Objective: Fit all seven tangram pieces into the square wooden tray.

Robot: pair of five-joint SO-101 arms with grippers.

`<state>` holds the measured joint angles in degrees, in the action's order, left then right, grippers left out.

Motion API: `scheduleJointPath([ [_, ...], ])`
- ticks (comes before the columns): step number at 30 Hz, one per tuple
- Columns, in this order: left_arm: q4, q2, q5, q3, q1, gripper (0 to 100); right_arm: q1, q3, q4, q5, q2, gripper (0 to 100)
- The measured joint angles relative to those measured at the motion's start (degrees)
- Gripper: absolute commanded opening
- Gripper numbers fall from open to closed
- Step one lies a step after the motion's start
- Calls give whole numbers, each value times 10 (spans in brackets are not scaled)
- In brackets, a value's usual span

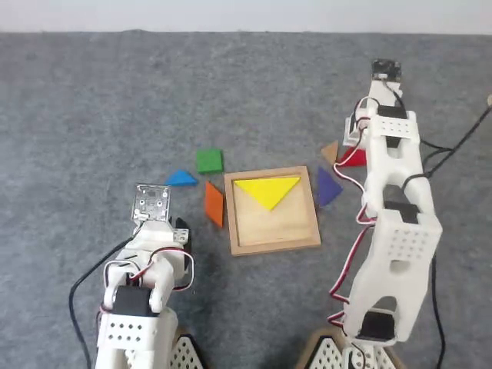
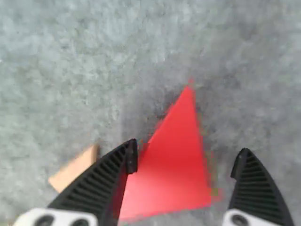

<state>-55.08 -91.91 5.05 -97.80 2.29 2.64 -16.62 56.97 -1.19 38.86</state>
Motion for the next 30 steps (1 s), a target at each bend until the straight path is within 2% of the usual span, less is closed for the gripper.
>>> scheduleJointPath([
  [8, 0, 0, 0, 0, 0, 54, 1, -41, 185, 18, 2, 318],
  [14, 0, 0, 0, 0, 0, 54, 26, -60, 274, 70, 2, 318],
  [19, 0, 0, 0, 0, 0, 54, 46, -67, 279, 129, -2, 320],
  [23, 0, 0, 0, 0, 0, 54, 36, -67, 240, 171, -7, 321],
  [30, 0, 0, 0, 0, 0, 54, 16, -67, 182, 337, -8, 321],
])
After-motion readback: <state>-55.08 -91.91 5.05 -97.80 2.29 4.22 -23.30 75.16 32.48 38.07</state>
